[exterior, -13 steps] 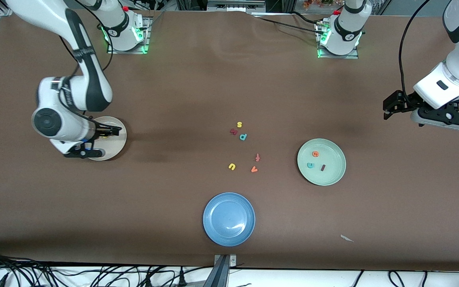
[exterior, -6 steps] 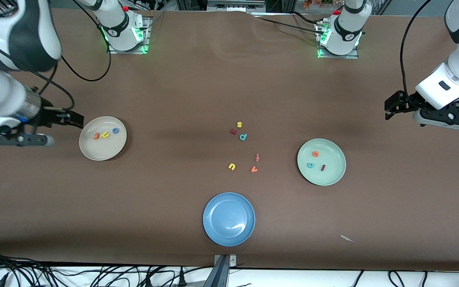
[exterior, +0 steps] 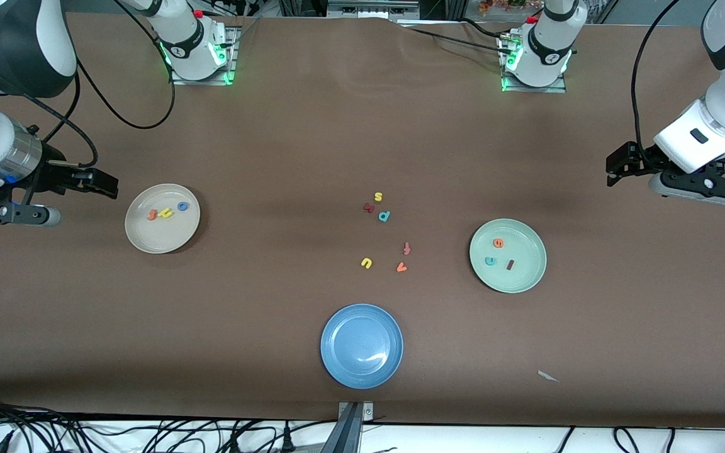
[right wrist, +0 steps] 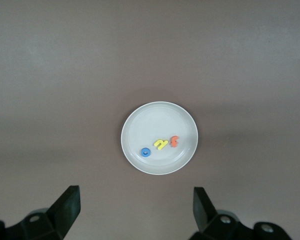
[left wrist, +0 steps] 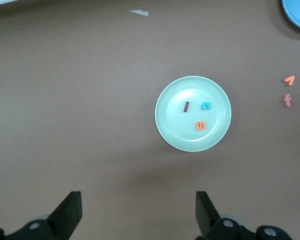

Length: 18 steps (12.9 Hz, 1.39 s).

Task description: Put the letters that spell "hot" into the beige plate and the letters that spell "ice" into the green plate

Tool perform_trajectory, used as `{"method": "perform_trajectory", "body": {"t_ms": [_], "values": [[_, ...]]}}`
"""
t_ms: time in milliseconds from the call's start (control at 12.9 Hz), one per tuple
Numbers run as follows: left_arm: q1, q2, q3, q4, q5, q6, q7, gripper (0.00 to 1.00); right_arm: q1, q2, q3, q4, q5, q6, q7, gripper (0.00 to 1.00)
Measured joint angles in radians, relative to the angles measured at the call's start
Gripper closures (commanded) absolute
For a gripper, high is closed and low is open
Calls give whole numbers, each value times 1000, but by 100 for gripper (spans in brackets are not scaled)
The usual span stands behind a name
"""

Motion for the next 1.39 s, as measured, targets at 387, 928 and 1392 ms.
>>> {"method": "perform_trajectory", "body": {"t_ms": [387, 928, 1392], "values": [[0, 0, -1, 0, 0, -3, 0, 0, -267, -5, 301, 5, -78, 7, 12, 0], [0, 0, -1, 0, 0, -4, 0, 0, -281, -6, 308, 3, -64, 20, 20, 1], [0, -1, -1, 0, 0, -4, 0, 0, -293, -6, 302, 3, -30, 20, 50, 0]]}}
